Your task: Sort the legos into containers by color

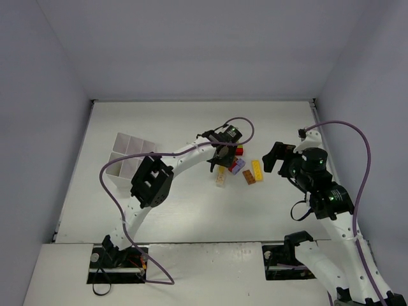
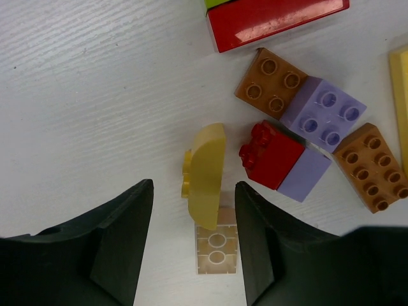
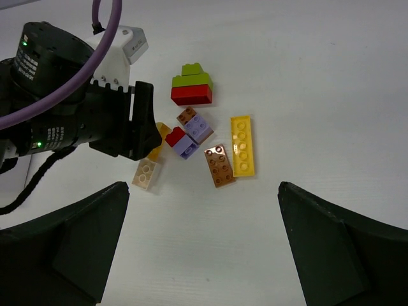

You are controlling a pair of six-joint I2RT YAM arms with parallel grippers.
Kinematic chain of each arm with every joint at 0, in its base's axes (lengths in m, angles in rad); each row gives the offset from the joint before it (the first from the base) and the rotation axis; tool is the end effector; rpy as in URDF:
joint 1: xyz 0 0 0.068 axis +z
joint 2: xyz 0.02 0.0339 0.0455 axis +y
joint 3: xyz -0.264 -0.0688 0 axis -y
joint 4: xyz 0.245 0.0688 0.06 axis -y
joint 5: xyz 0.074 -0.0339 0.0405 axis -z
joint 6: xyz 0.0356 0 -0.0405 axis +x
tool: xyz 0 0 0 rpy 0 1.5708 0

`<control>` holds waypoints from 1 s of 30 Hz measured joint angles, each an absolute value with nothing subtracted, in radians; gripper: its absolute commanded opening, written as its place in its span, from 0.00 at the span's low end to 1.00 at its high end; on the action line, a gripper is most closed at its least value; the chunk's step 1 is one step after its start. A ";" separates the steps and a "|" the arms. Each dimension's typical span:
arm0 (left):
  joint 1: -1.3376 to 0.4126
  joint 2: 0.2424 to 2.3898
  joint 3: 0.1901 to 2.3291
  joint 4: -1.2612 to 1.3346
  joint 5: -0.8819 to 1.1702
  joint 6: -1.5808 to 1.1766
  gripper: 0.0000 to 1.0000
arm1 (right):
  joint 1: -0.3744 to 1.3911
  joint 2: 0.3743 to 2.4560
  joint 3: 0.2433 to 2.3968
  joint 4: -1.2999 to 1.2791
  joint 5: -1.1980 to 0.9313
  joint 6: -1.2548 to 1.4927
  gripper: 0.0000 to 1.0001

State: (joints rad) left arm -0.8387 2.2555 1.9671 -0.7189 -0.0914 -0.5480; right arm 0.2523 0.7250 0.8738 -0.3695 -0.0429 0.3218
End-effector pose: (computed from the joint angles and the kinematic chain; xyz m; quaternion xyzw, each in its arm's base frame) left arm 0.3349 -0.3678 0.2133 0.1264 0.9513 -0.1438 0.2417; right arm 0.1572 0.0421 0.3602 0.0137 0.7805 0.1930 0.5945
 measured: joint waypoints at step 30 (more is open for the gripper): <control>-0.738 1.778 1.708 -0.811 -0.342 -0.448 0.03 | 0.252 0.704 0.872 -0.372 -0.043 0.328 1.00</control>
State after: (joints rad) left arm -0.7376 1.7782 1.7077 -0.8112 -0.3420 -0.4477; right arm 0.2523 0.7040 0.8722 -0.3721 -0.0429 0.3279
